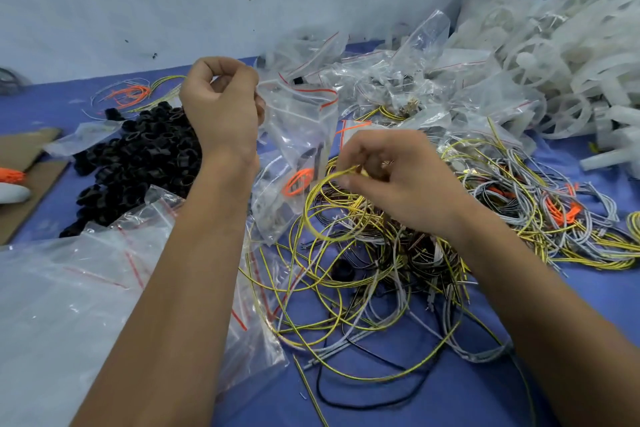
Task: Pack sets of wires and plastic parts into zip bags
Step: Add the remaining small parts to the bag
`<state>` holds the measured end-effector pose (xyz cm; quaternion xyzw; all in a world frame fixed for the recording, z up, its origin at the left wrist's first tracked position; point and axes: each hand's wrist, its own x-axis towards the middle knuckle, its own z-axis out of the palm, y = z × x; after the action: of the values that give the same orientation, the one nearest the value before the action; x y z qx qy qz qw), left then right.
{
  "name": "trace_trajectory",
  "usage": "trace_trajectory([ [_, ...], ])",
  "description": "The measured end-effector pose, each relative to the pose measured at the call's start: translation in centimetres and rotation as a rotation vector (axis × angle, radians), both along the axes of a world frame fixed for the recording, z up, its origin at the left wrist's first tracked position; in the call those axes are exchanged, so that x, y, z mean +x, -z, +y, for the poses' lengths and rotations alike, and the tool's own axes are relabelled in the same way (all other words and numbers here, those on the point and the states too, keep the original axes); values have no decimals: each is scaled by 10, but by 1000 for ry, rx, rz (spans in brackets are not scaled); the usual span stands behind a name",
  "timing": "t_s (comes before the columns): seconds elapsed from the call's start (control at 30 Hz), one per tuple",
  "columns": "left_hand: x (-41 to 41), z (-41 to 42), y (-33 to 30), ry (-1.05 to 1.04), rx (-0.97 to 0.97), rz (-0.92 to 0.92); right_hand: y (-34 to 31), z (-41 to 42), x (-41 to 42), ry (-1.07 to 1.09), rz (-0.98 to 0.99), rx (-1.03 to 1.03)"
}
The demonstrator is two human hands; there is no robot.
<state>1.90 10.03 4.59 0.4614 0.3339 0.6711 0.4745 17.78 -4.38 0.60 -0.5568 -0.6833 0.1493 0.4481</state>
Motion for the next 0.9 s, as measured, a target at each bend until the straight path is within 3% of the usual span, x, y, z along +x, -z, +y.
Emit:
trace_trajectory([
  [0.1,1,-2,1,29,13,17,6,3,6,229,-136,169],
  [0.3,1,-5,1,55,48,60,10,5,20,515,-84,298],
  [0.5,1,-5,3,44,75,84,8,5,40,711,388,402],
  [0.67,16,-15,16,203,167,288,9,7,55,826,708,474],
  [0.73,28,-24,24,277,204,386,7,5,60,862,619,486],
  [0.9,51,-42,39,319,246,506,0,-7,64,833,54,543],
])
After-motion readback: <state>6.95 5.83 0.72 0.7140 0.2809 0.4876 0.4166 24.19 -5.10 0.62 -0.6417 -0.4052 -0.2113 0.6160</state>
